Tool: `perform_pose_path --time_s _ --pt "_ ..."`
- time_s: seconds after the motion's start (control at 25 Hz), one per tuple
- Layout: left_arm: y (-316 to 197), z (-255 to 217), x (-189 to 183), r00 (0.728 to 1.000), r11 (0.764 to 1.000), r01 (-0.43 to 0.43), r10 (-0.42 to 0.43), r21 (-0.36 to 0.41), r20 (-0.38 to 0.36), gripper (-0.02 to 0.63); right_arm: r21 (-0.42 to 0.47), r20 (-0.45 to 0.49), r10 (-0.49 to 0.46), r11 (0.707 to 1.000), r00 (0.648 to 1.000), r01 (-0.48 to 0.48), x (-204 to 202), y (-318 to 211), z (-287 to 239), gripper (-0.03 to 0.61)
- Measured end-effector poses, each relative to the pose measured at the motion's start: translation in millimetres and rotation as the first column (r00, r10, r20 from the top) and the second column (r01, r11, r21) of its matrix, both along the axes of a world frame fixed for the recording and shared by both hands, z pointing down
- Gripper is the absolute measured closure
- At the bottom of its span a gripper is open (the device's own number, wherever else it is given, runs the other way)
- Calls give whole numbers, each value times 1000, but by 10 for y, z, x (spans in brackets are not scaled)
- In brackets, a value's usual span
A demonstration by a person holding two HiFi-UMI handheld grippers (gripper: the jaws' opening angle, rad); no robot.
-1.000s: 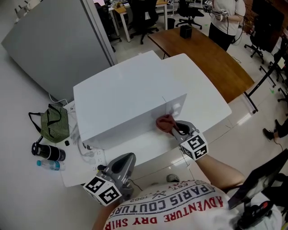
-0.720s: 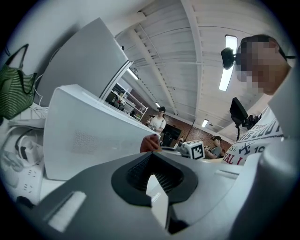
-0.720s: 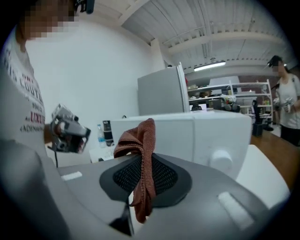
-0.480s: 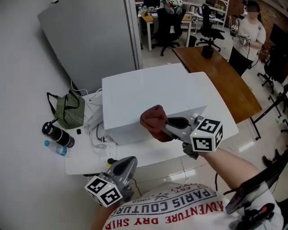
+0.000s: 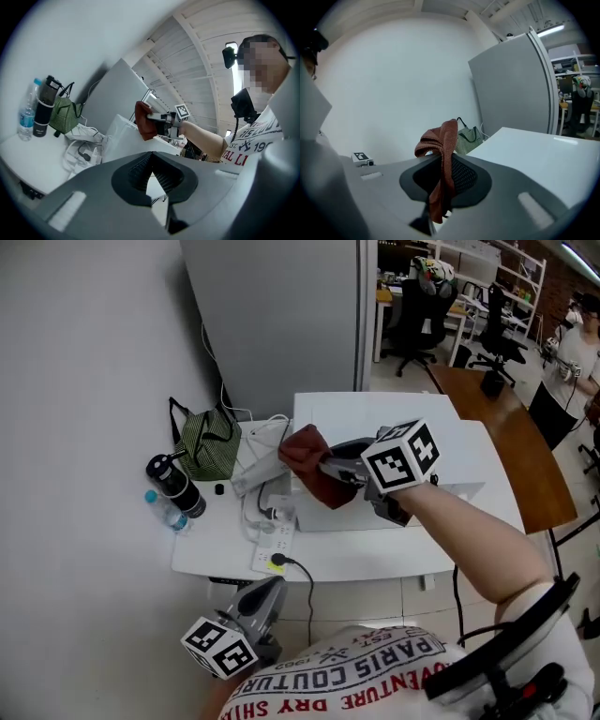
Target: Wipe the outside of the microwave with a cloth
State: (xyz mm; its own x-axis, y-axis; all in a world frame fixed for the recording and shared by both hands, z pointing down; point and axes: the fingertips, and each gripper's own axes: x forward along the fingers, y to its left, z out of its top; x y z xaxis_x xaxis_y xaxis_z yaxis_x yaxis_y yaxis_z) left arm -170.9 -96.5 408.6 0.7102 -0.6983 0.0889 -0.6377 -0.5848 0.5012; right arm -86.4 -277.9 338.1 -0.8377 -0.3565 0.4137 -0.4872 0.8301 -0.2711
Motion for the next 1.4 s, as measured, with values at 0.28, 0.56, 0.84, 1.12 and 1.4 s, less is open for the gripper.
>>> perform_pose_path --time_s 0.28,0.56,0.84,1.12,1.4 --pt "169 -37 -326 996 996 88 -88 -2 15 609 -91 -109 26 995 994 -36 -212 -333 240 535" --pt "151 -51 -268 997 997 82 -82 4 -4 609 -171 -153 61 981 986 -88 -14 -511 386 535" --pt "-22 -24 -17 1000 1000 17 -17 6 -11 609 -185 -203 151 964 967 -190 714 -655 422 535" --pt "-188 -34 578 992 992 -128 128 11 3 609 -187 -259 279 925 925 -331 1905 -587 428 534" --pt "-355 -8 1059 970 970 -243 243 14 9 609 -192 -308 425 849 851 -493 3119 -444 475 534"
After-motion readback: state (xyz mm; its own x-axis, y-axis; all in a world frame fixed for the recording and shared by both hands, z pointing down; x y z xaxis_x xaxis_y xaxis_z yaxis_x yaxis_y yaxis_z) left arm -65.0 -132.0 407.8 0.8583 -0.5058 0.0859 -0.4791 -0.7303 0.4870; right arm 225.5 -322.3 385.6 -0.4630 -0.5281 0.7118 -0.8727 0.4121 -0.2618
